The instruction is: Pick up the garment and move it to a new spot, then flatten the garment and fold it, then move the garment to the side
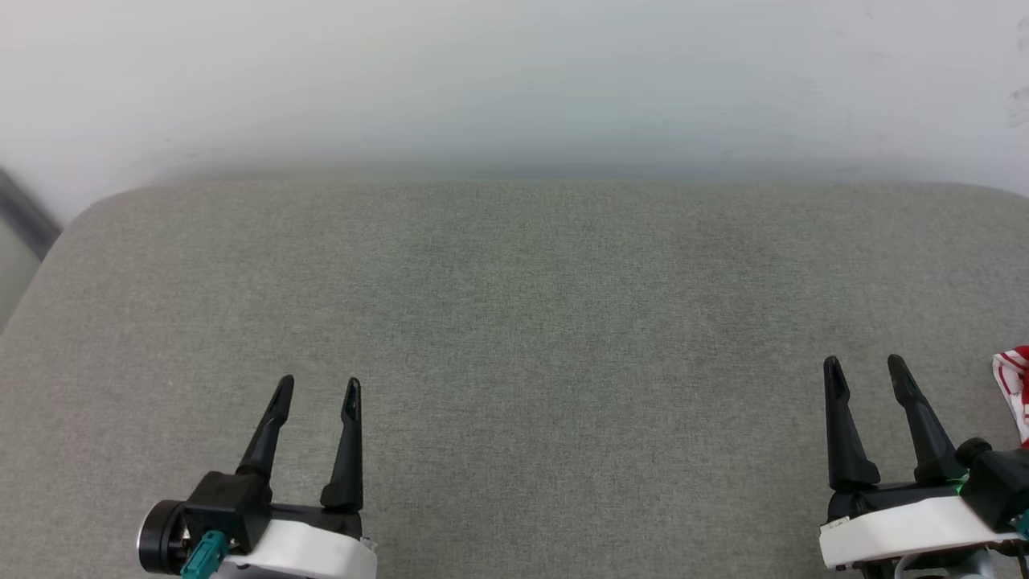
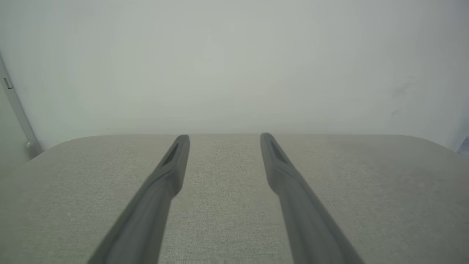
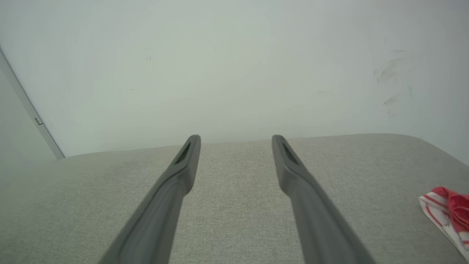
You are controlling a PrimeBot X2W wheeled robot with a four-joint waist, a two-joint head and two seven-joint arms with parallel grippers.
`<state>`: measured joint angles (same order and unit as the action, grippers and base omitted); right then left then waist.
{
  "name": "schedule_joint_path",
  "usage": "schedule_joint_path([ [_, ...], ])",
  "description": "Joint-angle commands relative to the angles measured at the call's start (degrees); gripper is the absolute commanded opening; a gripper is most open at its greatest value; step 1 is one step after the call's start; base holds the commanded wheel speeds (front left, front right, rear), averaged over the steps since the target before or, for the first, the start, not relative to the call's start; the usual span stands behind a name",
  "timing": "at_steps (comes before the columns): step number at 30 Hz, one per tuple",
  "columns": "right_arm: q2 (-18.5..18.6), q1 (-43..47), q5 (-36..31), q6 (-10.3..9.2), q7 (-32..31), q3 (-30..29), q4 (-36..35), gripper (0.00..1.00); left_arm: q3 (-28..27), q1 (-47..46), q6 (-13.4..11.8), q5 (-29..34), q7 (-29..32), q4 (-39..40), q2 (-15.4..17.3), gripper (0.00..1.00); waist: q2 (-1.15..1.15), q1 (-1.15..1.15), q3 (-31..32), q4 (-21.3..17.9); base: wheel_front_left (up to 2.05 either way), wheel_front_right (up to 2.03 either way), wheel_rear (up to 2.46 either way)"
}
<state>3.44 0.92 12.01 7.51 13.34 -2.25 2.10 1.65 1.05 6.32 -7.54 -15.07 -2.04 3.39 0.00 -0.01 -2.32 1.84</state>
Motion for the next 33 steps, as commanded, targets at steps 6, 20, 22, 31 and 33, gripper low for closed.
schedule_joint_path([
  [6,-0.5,0.3,-0.7,-0.05,0.8,-0.2,0.2,1.0,0.1,0.6,0.3,-0.1,-0.1,-0.8,-0.3,1.0,0.0,0.01,0.1,-0.3,0.0,0.0,0.0],
  [20,-0.7,0.7,-0.1,-0.05,1.3,-0.9,0.0,1.0,-0.6,0.1,0.5,-0.3,-0.1,-2.0,-0.5,1.0,0.0,0.01,0.1,-0.8,0.0,0.0,0.0],
  [22,-0.7,0.6,0.2,-0.05,1.3,-0.8,0.1,1.0,-0.9,0.1,0.3,-0.3,-0.1,-1.4,-0.5,1.0,0.0,0.01,0.2,-0.9,0.0,0.0,0.0],
  [31,-0.4,0.6,1.1,0.0,1.0,-1.0,1.9,0.0,-0.7,1.0,0.4,-1.0,0.1,-2.6,-0.5,0.0,0.0,0.01,0.3,-1.0,0.0,0.0,0.0],
  [33,-0.4,0.5,3.3,0.0,0.6,-0.9,2.0,0.0,-0.8,0.8,0.4,-3.3,0.6,-2.8,-0.5,0.0,0.0,0.01,0.3,-1.0,0.0,0.0,0.0],
])
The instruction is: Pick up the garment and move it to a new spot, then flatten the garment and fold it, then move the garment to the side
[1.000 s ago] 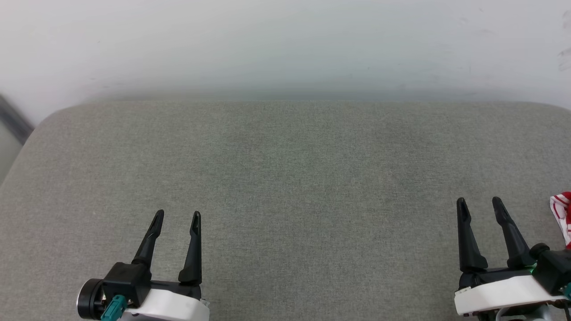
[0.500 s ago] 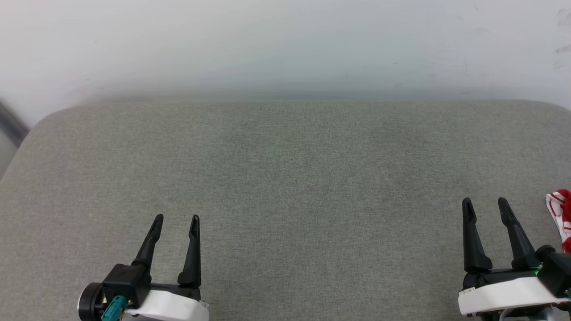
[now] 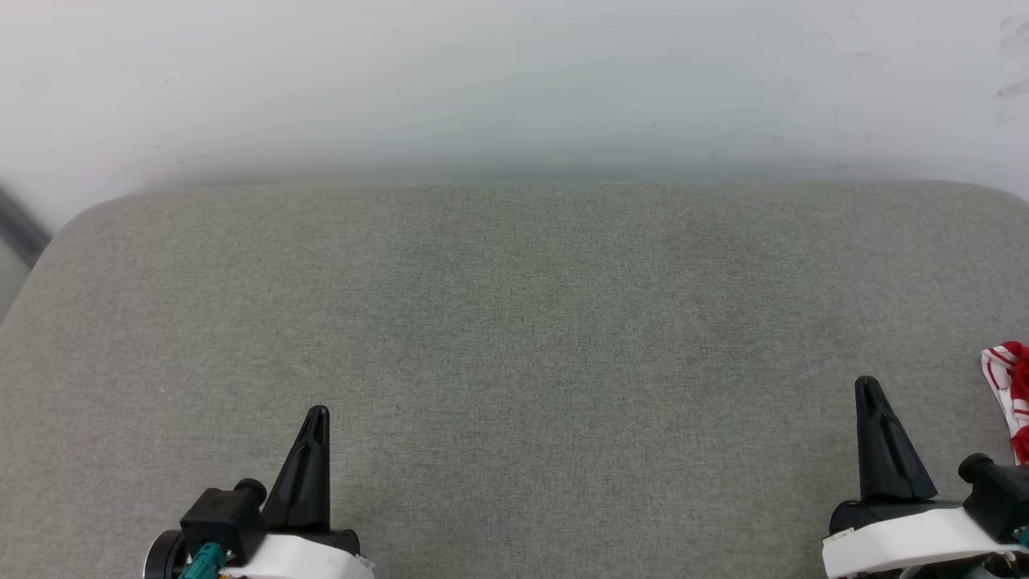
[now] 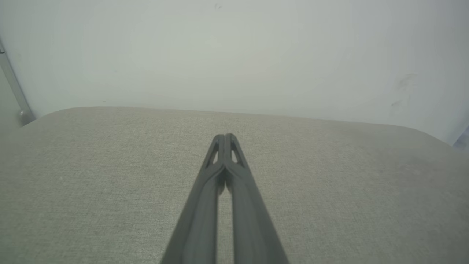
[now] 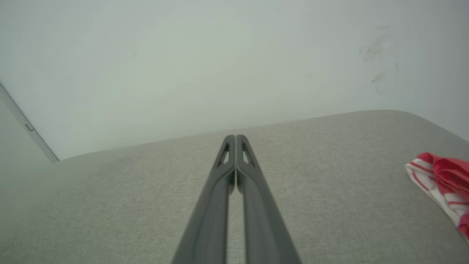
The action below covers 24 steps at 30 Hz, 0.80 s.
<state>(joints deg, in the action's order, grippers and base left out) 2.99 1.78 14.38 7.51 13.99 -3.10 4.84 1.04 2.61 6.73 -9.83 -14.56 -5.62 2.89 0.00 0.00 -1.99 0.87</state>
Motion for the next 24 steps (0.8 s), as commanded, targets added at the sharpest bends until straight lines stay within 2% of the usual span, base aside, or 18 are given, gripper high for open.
schedule_joint_path([
  [1,0.0,-0.5,2.2,0.0,-0.3,0.0,-0.7,0.0,-0.3,-0.8,0.0,-2.2,0.4,0.7,0.0,0.0,0.0,0.0,0.0,0.0,0.0,0.0,0.0],
  [24,0.7,-2.9,25.2,-0.01,-5.6,-0.2,2.2,0.0,-2.0,-3.4,0.3,-26.2,6.2,-2.0,0.4,0.0,0.0,0.0,0.4,-0.2,0.0,0.0,0.0],
])
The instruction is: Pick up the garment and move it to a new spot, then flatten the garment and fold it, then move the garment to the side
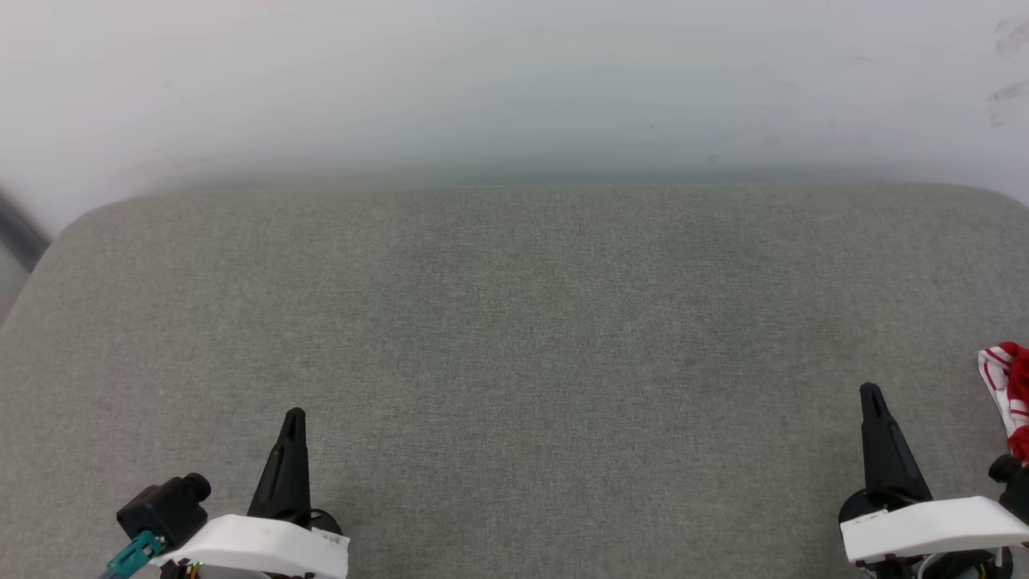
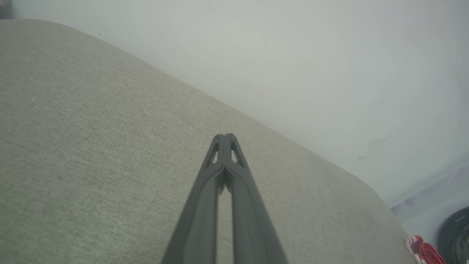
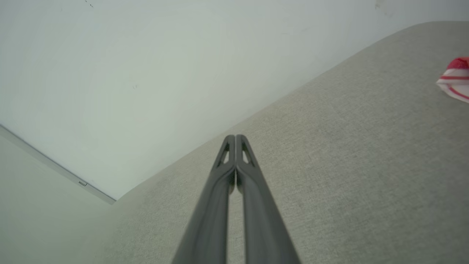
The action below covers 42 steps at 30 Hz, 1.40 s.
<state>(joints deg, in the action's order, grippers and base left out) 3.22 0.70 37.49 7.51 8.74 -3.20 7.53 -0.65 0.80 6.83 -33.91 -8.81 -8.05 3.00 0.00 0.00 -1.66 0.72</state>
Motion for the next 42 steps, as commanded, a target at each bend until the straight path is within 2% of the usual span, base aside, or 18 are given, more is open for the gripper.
schedule_joint_path([
  [1,0.5,-1.9,2.9,-0.01,-0.6,-0.1,-0.4,0.0,-0.4,-1.7,0.2,-3.0,0.6,0.3,0.3,0.0,0.0,0.0,0.0,0.0,0.0,0.0,0.0],
  [29,0.7,-4.0,23.4,-0.01,-5.7,-0.7,2.2,0.0,-2.2,-3.9,0.4,-24.5,6.0,-2.0,0.5,0.0,0.0,0.0,0.4,-0.2,0.0,0.0,0.0],
  [42,0.7,-4.8,31.0,-0.02,-7.7,-1.0,3.2,0.0,-3.0,-4.7,0.5,-32.6,8.2,-3.0,0.5,0.0,0.0,0.0,0.6,-0.3,0.0,0.0,0.0],
])
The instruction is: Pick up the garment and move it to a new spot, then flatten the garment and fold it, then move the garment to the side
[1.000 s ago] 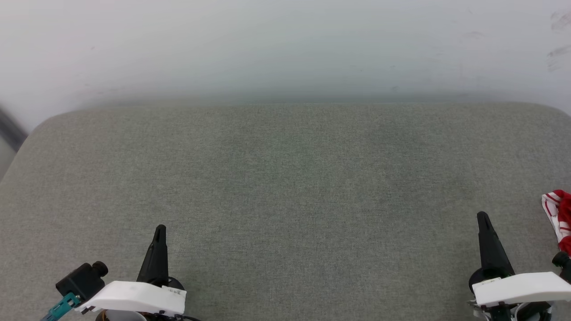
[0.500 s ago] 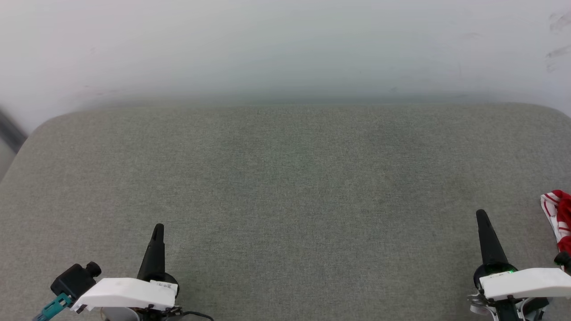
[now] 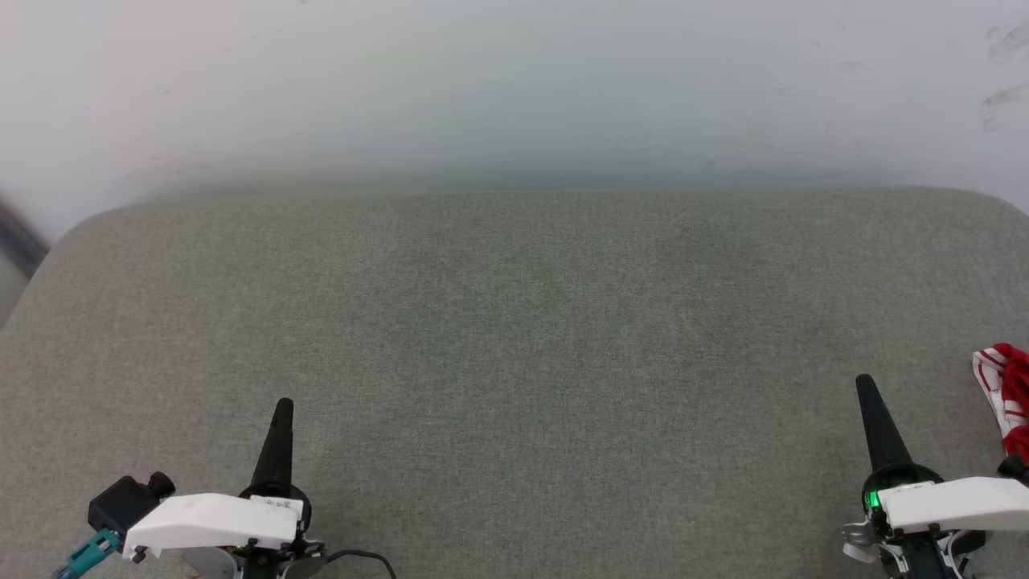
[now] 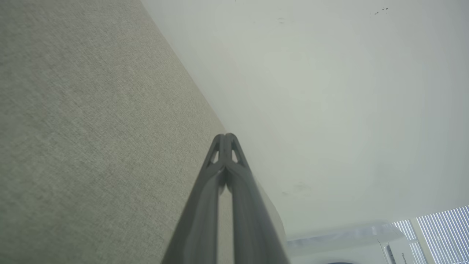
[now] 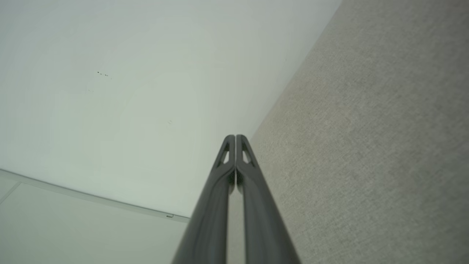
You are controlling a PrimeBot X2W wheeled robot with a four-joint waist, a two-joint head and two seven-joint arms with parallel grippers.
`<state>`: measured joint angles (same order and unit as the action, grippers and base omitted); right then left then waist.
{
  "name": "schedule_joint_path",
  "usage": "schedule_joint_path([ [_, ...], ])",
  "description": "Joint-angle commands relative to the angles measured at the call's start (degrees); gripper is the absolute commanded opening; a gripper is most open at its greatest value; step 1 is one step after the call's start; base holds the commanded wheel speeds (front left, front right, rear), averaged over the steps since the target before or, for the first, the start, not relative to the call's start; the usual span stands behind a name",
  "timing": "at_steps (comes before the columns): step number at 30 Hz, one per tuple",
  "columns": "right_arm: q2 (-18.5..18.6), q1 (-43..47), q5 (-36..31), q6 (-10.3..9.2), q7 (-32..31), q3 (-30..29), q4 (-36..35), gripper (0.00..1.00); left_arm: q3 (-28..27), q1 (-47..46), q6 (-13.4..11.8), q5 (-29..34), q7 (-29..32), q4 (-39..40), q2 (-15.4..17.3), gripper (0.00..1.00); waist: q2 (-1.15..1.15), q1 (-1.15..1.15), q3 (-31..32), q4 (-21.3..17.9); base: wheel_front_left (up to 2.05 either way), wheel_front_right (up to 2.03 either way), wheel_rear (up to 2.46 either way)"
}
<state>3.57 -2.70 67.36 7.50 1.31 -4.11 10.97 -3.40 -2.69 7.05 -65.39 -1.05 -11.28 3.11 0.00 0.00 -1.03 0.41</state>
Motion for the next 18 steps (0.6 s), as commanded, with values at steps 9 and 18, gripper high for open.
schedule_joint_path([
  [9,0.4,-1.8,5.9,-0.01,-1.6,-0.4,0.4,0.0,-0.7,-1.8,0.4,-6.2,1.7,-0.3,0.3,0.0,0.0,0.0,0.1,-0.1,0.0,0.0,0.0],
  [18,0.3,-2.4,10.3,-0.01,-2.8,-0.6,1.0,0.0,-1.2,-2.2,0.4,-10.8,3.0,-0.9,0.3,0.0,0.0,0.0,0.3,-0.1,0.0,0.0,0.0],
])
